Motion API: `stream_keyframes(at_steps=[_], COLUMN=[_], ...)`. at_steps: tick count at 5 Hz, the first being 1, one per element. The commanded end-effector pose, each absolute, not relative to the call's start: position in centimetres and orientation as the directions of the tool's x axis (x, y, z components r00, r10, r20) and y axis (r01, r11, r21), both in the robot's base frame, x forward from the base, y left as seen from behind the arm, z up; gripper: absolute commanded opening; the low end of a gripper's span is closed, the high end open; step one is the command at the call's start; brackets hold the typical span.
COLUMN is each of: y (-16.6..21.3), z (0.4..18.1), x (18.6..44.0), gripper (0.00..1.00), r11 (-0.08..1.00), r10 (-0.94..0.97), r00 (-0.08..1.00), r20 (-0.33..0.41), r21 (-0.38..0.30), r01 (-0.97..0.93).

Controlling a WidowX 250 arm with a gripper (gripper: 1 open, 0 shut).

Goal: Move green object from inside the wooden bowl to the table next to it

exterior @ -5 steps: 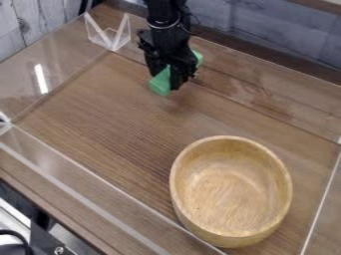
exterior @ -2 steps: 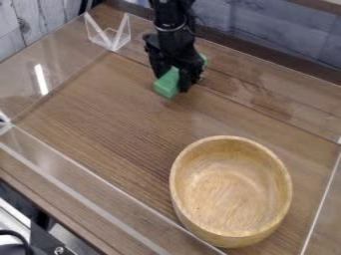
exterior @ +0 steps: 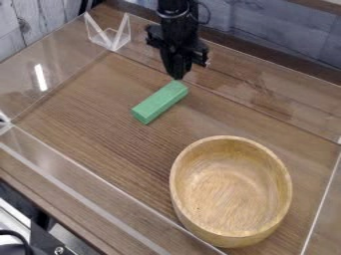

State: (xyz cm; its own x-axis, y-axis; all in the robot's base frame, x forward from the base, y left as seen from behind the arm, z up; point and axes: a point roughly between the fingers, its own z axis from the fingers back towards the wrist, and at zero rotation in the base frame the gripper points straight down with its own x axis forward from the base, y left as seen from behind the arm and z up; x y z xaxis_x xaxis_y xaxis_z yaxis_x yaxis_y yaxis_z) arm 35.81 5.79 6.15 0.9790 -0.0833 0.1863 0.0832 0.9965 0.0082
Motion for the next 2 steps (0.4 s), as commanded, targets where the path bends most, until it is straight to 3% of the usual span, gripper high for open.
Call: stream_keyframes(at_steps=[1,2], y=[6.19,6.53], z=[9.12,9.28], x=[37.29,37.40], gripper=[0.00,0.00], r11=[0.997,0.998], r10=[-0.072,-0.066], r00=[0.964,0.968], r20=[0.255,0.242], r21=[0.027,0.026], r01=[0.067,0.062])
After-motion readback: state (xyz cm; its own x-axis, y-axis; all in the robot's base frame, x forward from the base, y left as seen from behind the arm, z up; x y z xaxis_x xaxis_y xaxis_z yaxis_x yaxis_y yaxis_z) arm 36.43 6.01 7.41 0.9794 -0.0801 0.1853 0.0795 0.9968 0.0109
